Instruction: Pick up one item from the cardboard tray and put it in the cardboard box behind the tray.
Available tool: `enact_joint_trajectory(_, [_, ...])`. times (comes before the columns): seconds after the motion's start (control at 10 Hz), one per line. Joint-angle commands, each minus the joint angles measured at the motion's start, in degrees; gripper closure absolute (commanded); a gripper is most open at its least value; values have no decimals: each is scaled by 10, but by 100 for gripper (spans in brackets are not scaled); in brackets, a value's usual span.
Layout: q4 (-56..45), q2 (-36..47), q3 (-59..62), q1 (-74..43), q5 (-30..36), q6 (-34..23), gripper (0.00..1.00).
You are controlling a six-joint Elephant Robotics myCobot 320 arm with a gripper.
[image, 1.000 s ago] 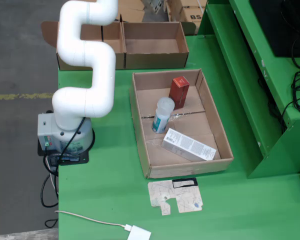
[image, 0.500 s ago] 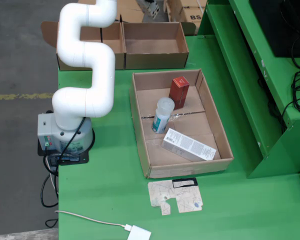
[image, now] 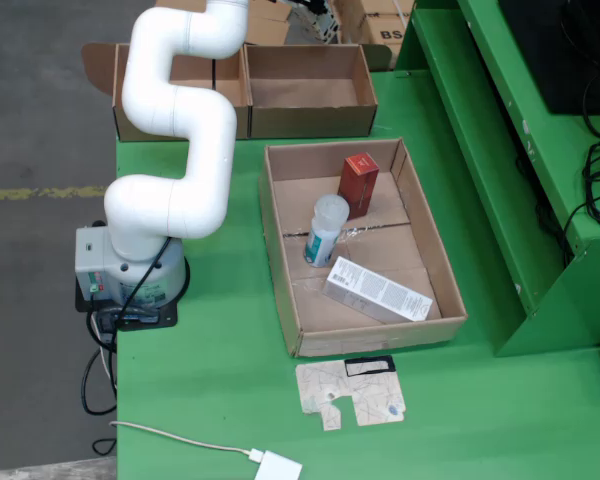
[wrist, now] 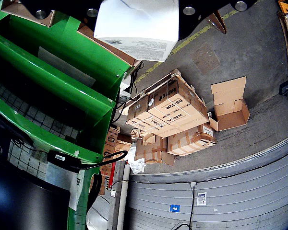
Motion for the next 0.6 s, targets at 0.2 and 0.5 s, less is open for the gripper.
enact_joint_trajectory(0.2, [-116, 69, 17, -10, -18, 54, 100])
enact_joint_trajectory(0.5, [-311, 129, 17, -6, 38, 130, 100])
